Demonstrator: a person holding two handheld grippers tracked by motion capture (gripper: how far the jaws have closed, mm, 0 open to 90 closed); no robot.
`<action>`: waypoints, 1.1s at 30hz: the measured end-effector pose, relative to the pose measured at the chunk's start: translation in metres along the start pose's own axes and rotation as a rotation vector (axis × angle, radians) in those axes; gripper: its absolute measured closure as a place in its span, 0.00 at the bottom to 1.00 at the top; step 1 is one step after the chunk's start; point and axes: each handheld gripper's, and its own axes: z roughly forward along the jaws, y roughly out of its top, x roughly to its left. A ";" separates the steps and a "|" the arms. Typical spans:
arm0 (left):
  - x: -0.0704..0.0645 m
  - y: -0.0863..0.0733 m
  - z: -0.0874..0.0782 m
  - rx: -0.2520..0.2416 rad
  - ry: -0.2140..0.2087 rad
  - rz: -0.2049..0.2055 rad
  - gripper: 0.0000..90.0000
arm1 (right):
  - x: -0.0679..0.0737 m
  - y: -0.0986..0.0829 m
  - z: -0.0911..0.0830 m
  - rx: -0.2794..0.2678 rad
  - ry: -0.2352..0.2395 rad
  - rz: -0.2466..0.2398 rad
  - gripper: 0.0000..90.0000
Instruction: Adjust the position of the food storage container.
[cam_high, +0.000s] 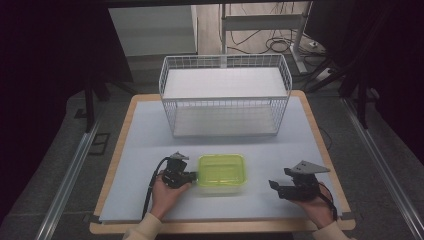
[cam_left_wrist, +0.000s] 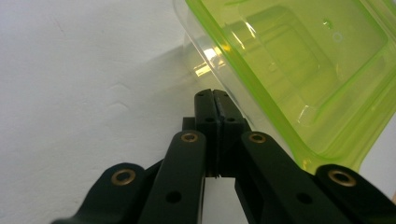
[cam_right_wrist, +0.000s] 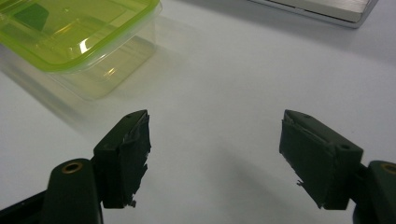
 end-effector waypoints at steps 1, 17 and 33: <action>0.000 0.000 0.000 -0.001 0.001 -0.002 1.00 | 0.000 0.000 0.000 0.000 0.000 0.000 0.28; 0.014 -0.006 -0.024 -0.072 -0.015 -0.024 1.00 | 0.003 0.002 -0.002 -0.036 0.018 -0.014 0.26; 0.010 -0.027 -0.069 -0.219 -0.081 -0.021 0.63 | 0.006 0.006 -0.002 -0.089 0.120 -0.001 0.20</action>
